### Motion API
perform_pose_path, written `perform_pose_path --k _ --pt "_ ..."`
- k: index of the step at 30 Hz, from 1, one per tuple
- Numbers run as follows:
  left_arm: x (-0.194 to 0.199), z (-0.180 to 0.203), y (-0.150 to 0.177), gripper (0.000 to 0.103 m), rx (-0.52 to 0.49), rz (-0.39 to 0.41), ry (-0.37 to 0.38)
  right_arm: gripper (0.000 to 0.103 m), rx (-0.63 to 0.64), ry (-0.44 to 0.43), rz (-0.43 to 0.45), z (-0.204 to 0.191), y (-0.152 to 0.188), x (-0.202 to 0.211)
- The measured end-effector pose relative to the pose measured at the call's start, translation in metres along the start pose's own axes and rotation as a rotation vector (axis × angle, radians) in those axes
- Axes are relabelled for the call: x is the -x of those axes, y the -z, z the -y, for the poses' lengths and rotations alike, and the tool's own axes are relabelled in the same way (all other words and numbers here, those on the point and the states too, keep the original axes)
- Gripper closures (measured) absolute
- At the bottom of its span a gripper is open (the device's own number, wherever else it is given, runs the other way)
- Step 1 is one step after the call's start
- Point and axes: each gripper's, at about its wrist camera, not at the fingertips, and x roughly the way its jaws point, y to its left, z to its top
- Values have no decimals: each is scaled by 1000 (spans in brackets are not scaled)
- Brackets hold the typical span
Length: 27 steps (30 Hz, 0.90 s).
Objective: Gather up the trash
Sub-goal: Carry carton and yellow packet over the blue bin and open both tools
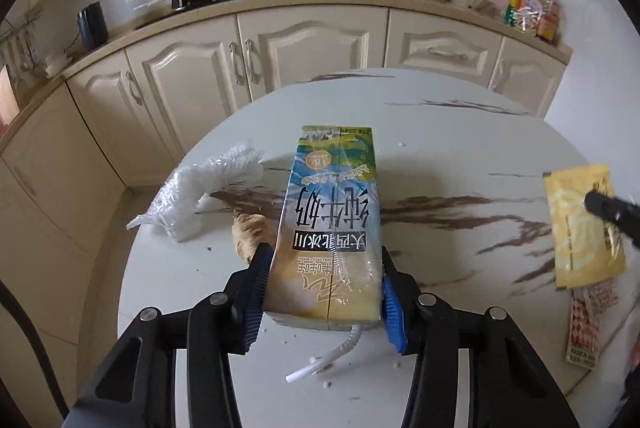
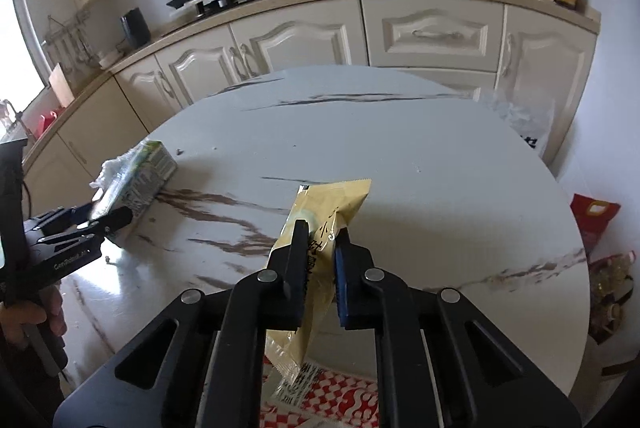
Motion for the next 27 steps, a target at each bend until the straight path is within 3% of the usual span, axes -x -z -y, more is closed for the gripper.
perform_pose_path --k 7,15,21,27 --pt "49 -6 13 58 44 86 55 92 18 -44 50 -17 -4 22" --pt "134 -21 52 58 85 204 91 92 104 -103 110 -74 -3 59" --pt "203 -67 106 58 138 275 58 92 230 -192 157 -154 6 92" --pt "258 -137 175 58 220 286 -51 92 378 -318 144 -266 31 94"
